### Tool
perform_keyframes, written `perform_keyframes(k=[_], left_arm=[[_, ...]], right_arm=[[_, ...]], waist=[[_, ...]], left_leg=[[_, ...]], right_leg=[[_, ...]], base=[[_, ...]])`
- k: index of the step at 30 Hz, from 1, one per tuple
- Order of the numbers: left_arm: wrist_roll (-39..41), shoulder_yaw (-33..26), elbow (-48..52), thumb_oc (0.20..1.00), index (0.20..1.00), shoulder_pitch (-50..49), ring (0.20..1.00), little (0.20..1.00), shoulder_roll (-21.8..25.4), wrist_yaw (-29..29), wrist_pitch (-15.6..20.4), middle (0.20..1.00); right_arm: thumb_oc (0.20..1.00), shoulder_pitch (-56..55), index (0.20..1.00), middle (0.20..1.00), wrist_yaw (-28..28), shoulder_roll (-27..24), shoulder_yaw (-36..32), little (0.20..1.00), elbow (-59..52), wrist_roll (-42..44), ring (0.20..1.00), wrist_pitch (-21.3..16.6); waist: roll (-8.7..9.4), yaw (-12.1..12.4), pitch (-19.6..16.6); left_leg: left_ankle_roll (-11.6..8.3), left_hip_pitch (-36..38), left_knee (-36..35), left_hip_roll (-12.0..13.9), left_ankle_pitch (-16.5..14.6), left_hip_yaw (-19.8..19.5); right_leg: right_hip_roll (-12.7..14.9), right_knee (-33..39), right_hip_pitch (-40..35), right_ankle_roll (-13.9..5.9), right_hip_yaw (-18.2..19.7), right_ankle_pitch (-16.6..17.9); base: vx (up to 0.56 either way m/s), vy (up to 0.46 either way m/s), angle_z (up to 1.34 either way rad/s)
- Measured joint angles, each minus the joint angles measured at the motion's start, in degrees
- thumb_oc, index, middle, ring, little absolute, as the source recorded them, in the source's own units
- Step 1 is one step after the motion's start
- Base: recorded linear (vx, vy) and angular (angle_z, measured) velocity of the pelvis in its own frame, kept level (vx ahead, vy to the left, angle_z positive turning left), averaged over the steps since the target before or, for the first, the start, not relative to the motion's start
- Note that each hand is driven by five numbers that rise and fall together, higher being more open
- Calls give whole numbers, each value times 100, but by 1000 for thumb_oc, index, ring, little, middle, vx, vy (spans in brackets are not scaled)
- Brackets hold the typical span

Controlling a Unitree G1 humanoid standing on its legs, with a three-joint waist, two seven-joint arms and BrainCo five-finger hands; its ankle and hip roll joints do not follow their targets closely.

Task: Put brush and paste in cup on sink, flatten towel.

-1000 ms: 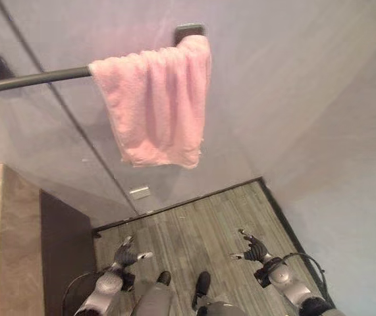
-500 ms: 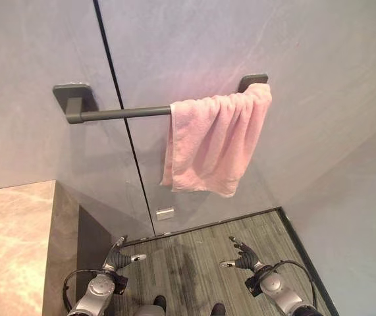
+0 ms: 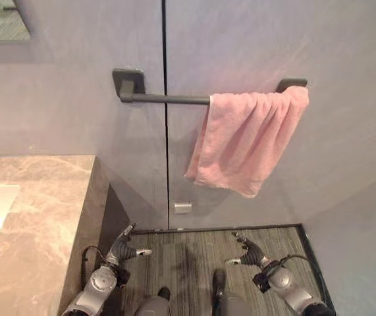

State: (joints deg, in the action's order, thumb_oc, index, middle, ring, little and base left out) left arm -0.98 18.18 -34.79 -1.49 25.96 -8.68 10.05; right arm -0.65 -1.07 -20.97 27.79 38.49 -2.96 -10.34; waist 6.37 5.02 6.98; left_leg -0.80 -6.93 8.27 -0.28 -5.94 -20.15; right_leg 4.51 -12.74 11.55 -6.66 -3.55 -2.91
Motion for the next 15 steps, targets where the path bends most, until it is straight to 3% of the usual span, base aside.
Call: perform_keyframes(k=[1,2,4,5,6,7,9,10,12,15], left_arm=[[31,-72,-136,1000,1000,-87,1000,1000,-47,-32,-29,1000],[39,-74,-132,1000,1000,-69,1000,1000,-116,-34,-29,1000],[54,23,-105,1000,1000,-258,1000,1000,-155,-33,-32,1000],[55,92,-111,1000,1000,-250,1000,1000,-161,-34,-53,1000],[57,133,-91,1000,1000,-155,1000,1000,-181,-49,-51,1000],[58,95,-68,1000,1000,-39,1000,1000,-188,-111,-28,1000],[64,-116,62,1000,1000,-53,1000,1000,-186,-179,-26,1000],[64,-202,140,1000,1000,-68,1000,1000,-180,-198,-23,1000],[58,-228,207,1000,1000,-9,1000,1000,-153,-226,-20,1000],[57,-567,296,1000,1000,-245,1000,1000,-148,-238,-21,1000]], right_arm=[[1000,-42,1000,1000,-18,13,-194,1000,-25,21,1000,5],[1000,-200,1000,1000,-36,-43,-406,1000,-193,51,1000,-6],[1000,-76,1000,1000,-117,-217,-497,1000,-150,65,1000,5],[1000,6,1000,1000,-183,-291,-535,1000,-145,67,1000,-8],[1000,114,1000,1000,-306,-319,-694,1000,-136,68,1000,2],[1000,272,1000,1000,-406,-330,-790,1000,-137,71,1000,3],[1000,496,1000,1000,-480,-225,-801,1000,-136,106,1000,3],[1000,526,1000,1000,-509,-192,-811,1000,-139,113,1000,-4],[1000,315,1000,1000,-531,-156,-1034,1000,-137,201,1000,3],[1000,-156,1000,1000,-612,-129,-1320,1000,-124,217,1000,9]], waist=[[22,36,-54],[92,-29,-94],[124,-22,-73],[96,-74,-51],[87,-283,-44],[101,-329,8],[-3,-344,25],[-41,-353,4],[-125,-441,-30],[-229,-454,-179]], left_leg=[[79,34,-488,445,-63,-326],[163,-108,-573,573,-119,-360],[-156,41,-485,573,128,-177],[-203,29,-251,549,261,307],[-158,-126,-46,453,215,898],[-116,-15,-330,262,234,1110],[-103,506,-908,87,233,949],[-103,660,-1247,54,235,967],[-87,690,-1333,120,453,1145],[-80,750,-1326,80,497,1310]], right_leg=[[-394,363,-165,346,-277,-119],[-420,569,-184,515,-585,-30],[-552,794,-307,691,-690,132],[-563,882,-354,782,-751,195],[-513,1045,-357,835,-826,328],[-479,1196,-347,846,-813,453],[-688,1601,-621,912,-544,699],[-742,1665,-669,910,-463,720],[-773,1768,-743,870,-493,691],[-722,1782,-749,784,-437,672]], base=[[228,-327,207],[97,-170,158],[-38,-35,57],[-47,13,41],[38,14,46],[81,18,12],[113,47,-59],[114,70,-47],[103,96,-12],[59,118,-15]])
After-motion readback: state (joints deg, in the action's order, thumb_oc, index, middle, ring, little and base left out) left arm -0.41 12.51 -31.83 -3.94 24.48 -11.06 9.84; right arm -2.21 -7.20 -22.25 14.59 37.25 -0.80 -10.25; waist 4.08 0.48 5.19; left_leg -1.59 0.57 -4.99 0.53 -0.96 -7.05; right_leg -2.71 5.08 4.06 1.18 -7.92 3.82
